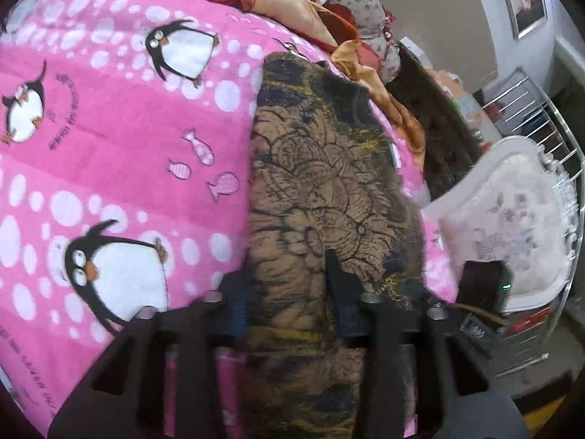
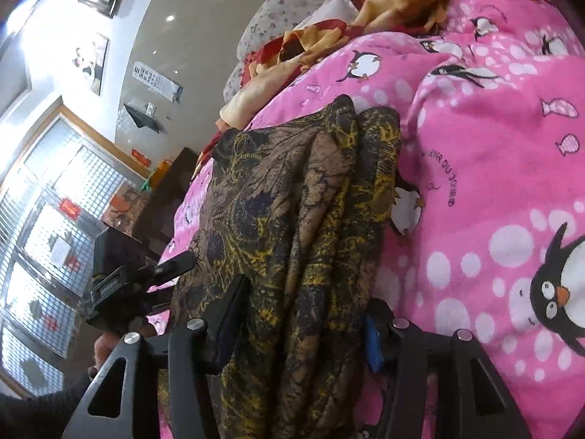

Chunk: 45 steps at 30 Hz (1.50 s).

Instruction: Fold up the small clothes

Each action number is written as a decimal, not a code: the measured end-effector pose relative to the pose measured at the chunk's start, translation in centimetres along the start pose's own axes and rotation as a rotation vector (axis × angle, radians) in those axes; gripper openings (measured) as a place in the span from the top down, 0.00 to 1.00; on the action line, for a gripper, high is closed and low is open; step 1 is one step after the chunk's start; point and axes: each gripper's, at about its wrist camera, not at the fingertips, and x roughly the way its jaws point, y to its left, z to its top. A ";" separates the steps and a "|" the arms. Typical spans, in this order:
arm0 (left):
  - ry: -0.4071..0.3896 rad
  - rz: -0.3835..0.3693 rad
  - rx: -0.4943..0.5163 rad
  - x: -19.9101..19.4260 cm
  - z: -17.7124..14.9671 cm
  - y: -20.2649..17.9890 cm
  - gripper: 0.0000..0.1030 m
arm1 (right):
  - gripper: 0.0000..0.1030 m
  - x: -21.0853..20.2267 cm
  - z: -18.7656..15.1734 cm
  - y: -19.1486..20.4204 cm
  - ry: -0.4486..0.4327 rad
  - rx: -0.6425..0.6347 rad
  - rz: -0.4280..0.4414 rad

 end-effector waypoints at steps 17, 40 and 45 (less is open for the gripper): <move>-0.160 0.161 0.101 -14.7 2.2 3.8 0.81 | 0.70 3.8 -0.5 16.8 0.033 -0.129 0.036; -0.255 0.363 0.113 -12.8 4.6 2.6 0.76 | 0.67 8.5 0.0 23.9 -0.073 -0.322 -0.358; -0.205 0.468 0.099 -8.1 7.6 3.0 0.76 | 0.67 15.1 0.7 23.8 0.010 -0.382 -0.623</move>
